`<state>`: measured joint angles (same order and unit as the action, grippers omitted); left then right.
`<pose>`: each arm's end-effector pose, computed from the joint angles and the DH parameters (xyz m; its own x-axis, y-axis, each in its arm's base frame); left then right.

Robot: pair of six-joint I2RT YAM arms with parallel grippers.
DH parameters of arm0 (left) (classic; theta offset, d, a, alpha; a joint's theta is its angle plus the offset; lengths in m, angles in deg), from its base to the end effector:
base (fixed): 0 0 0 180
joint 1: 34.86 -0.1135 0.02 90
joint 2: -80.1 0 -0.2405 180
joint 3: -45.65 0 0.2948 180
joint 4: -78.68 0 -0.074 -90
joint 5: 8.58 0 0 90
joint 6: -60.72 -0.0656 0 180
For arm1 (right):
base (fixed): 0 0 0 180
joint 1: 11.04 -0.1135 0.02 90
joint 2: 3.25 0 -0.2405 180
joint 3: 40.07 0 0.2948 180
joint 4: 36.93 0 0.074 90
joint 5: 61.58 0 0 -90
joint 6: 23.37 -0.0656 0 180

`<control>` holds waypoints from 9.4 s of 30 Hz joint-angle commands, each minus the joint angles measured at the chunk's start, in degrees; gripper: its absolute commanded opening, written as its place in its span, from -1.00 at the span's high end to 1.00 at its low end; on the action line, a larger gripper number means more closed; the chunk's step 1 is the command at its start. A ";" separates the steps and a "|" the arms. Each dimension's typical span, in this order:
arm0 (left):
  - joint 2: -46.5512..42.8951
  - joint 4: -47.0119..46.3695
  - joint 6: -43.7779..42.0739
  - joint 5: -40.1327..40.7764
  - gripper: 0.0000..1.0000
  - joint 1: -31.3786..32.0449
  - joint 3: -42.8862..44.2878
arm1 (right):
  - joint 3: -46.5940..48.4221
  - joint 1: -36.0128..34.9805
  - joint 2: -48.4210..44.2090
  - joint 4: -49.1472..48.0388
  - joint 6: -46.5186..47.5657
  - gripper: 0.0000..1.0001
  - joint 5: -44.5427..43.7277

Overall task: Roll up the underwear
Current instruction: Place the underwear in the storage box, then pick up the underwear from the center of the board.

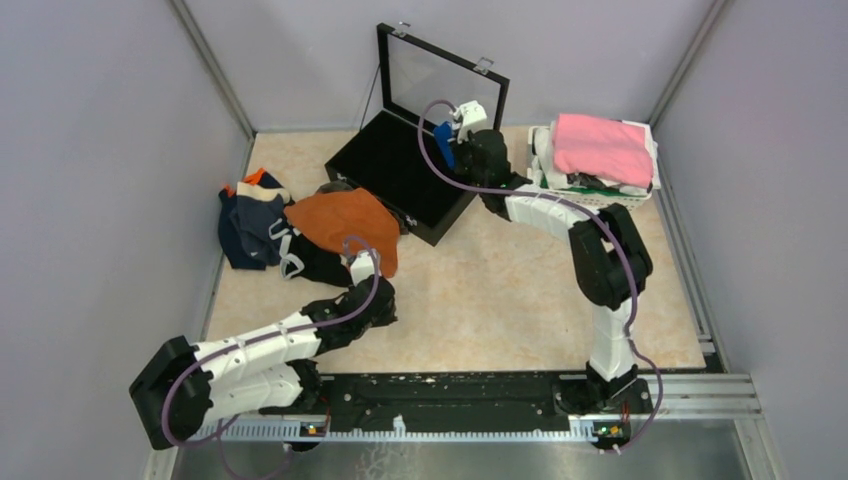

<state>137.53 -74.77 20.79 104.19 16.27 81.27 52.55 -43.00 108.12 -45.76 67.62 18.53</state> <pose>0.1789 -0.1815 0.1061 -0.7278 -0.2238 -0.6483 -0.0024 0.9461 -0.3239 0.4500 0.2675 0.2188 -0.1396 -0.1072 -0.9844 -0.3804 0.9237 -0.0466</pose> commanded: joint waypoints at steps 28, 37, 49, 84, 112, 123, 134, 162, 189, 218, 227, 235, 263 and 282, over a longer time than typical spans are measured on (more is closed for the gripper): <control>0.39 0.47 -0.84 1.81 0.56 -0.60 0.91 | 26.58 1.62 25.73 0.55 -10.80 1.00 -2.02; 0.43 0.49 -1.07 1.67 0.56 -0.60 0.91 | 27.87 2.75 27.73 5.96 -19.97 1.00 0.46; 1.14 -0.27 -1.18 0.98 0.59 -0.67 0.73 | 23.74 3.29 25.54 10.43 -22.96 1.00 1.11; 1.69 -0.77 -1.64 0.80 0.64 -0.69 1.10 | 32.11 4.53 24.45 26.71 -22.12 0.25 0.11; 3.52 -1.85 -2.87 0.44 0.64 -0.77 2.21 | 24.73 4.42 14.37 14.38 -16.09 0.45 21.60; 3.71 -1.34 -2.59 0.91 0.64 -0.86 2.22 | 42.18 4.17 27.22 19.50 -13.96 0.49 27.68; 3.93 -0.89 -2.71 1.43 0.63 -0.95 2.16 | 52.50 4.16 34.91 23.85 -13.12 0.39 24.22; 3.96 -1.39 -2.85 1.01 0.63 -1.21 2.03 | 36.96 4.12 28.35 28.38 -9.99 0.70 2.68; 1.70 2.79 -8.65 6.10 0.46 -3.19 11.69 | -5.32 4.28 -20.56 17.35 -13.48 0.15 14.25; 10.96 10.64 -8.92 0.50 -0.75 -34.04 23.40 | -45.60 5.39 -62.90 39.33 -29.48 -0.97 11.65; 3.54 18.98 0.57 3.19 -0.83 -47.01 20.65 | -49.11 5.36 -62.02 35.39 -32.55 -0.88 16.05; 10.62 16.60 0.33 2.62 -0.75 -50.74 20.83 | -48.79 5.42 -61.42 34.82 -32.58 -0.85 18.29; -6.56 18.63 -4.20 8.75 1.00 -53.11 30.02 | -49.10 5.38 -64.62 33.41 -32.09 -0.75 21.19; -7.47 5.29 -24.87 -46.08 1.00 -53.07 46.76 | -50.30 5.41 -70.44 34.52 -31.93 -0.74 18.15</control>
<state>128.33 -61.85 -1.55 81.19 -36.69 124.11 2.33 -38.13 40.11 -10.37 35.49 38.09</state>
